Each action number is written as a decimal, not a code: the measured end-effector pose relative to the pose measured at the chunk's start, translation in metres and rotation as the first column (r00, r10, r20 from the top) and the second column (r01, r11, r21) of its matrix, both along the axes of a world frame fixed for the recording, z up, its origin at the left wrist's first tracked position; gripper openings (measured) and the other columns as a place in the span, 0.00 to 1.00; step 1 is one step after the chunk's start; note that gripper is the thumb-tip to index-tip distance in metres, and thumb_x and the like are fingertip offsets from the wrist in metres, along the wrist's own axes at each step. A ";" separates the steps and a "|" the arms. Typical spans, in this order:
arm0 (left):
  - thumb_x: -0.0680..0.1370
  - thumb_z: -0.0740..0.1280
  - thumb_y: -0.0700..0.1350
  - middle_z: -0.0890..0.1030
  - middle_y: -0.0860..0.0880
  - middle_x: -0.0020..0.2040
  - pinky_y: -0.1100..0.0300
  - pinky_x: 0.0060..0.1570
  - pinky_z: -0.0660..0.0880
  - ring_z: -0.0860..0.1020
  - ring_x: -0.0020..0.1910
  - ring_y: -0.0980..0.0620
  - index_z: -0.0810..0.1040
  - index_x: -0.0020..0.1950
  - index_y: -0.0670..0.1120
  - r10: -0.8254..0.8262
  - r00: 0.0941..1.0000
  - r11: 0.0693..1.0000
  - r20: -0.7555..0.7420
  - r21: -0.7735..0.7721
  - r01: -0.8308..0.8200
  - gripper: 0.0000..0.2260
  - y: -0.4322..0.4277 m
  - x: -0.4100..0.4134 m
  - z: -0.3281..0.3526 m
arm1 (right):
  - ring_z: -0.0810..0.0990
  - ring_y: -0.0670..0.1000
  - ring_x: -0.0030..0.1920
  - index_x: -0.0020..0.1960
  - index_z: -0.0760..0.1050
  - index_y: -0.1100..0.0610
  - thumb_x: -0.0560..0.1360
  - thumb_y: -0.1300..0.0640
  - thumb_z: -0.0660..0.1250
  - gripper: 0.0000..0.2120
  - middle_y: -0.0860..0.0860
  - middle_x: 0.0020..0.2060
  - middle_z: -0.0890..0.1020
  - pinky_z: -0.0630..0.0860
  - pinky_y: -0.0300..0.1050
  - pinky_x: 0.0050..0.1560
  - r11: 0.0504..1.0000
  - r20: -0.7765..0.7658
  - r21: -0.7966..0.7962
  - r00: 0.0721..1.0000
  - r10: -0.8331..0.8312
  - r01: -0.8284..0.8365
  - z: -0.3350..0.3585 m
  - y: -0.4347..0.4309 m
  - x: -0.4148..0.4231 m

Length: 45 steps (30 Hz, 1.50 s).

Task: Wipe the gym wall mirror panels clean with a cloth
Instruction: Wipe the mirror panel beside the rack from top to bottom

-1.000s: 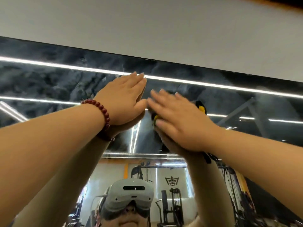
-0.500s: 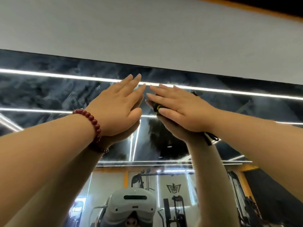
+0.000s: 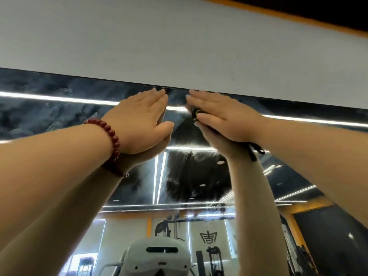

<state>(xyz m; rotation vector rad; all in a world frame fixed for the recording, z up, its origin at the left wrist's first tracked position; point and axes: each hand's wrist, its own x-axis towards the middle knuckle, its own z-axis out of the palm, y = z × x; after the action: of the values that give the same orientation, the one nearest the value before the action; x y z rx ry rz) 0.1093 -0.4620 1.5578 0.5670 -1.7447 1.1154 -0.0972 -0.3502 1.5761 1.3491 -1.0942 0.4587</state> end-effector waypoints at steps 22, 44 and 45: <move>0.66 0.33 0.68 0.42 0.55 0.81 0.62 0.73 0.38 0.42 0.79 0.58 0.40 0.80 0.52 -0.040 0.997 0.994 0.059 -0.095 0.046 0.44 -0.001 0.001 -0.001 | 0.49 0.45 0.79 0.80 0.51 0.50 0.85 0.49 0.51 0.25 0.45 0.80 0.54 0.44 0.43 0.76 1.000 0.003 -0.016 1.000 0.026 -0.026 -0.001 -0.015 0.027; 0.76 0.45 0.68 0.67 0.46 0.67 0.48 0.66 0.64 0.64 0.67 0.45 0.65 0.72 0.53 0.033 0.989 0.999 -0.142 -0.020 -0.036 0.31 0.036 -0.055 -0.019 | 0.48 0.50 0.80 0.81 0.50 0.53 0.86 0.51 0.47 0.25 0.50 0.81 0.50 0.45 0.49 0.77 0.991 0.374 -0.128 0.927 0.017 0.034 0.002 0.024 -0.031; 0.75 0.44 0.68 0.65 0.45 0.69 0.47 0.69 0.61 0.62 0.69 0.45 0.63 0.74 0.54 0.015 0.987 1.000 -0.158 -0.021 -0.019 0.33 0.035 -0.057 -0.023 | 0.48 0.49 0.80 0.81 0.50 0.53 0.86 0.51 0.48 0.25 0.49 0.81 0.50 0.44 0.48 0.77 0.994 0.308 -0.107 0.951 0.015 0.019 -0.002 0.018 -0.022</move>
<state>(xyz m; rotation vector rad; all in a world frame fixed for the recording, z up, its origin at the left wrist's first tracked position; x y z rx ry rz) 0.0524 -0.4266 1.5349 0.6404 -1.5915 1.0713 -0.1189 -0.3320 1.5745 1.2051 -1.3053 0.7363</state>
